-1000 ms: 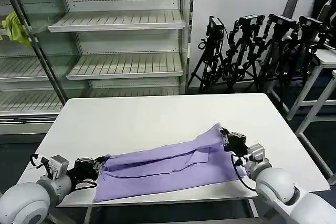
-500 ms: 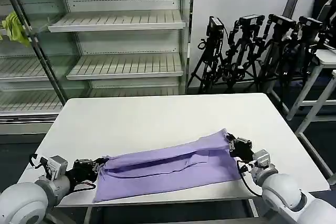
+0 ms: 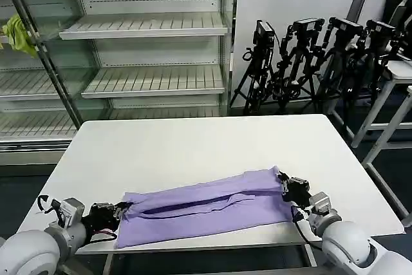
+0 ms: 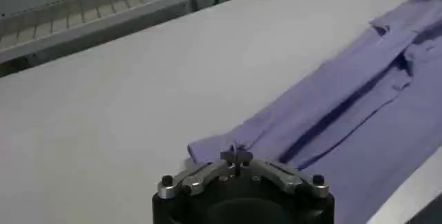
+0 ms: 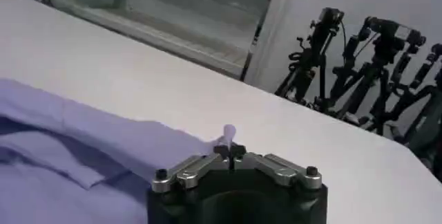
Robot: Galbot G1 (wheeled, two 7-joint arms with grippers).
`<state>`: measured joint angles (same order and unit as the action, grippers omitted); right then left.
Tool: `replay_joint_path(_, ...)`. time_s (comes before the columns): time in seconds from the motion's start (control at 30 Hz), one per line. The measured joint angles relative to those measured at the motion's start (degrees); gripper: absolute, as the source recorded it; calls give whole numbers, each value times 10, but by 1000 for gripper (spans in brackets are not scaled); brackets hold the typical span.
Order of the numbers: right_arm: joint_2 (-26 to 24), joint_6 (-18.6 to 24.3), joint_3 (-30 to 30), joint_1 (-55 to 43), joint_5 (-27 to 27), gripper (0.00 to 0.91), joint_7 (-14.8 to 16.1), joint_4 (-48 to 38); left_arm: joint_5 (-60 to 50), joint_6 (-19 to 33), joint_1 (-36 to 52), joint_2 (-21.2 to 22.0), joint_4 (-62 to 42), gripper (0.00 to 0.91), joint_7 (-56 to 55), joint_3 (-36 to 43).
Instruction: Fold and organize the clothes.
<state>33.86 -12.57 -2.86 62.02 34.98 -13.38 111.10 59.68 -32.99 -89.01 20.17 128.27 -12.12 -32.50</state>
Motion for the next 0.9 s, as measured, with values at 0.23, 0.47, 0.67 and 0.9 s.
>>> replay_joint_path(0.23, -5, -1, 1, 6, -10, 907, -3, 5, -6, 0, 0, 4, -6, 796, -1, 6)
replay_joint_path(0.47, -10, -6, -4, 13, -15, 907, -10, 16, -12, 0, 0, 7, -4, 907, -3, 5)
replay_joint_path(0.67, -15, -13, -13, 20, -17, 907, -19, 33, -16, 0, 0, 10, 3, 907, -11, -3)
replay_joint_path(0.9, -14, -20, -42, 29, -9, 907, -39, 60, -25, 1, 11, 16, 1, 907, -19, -19)
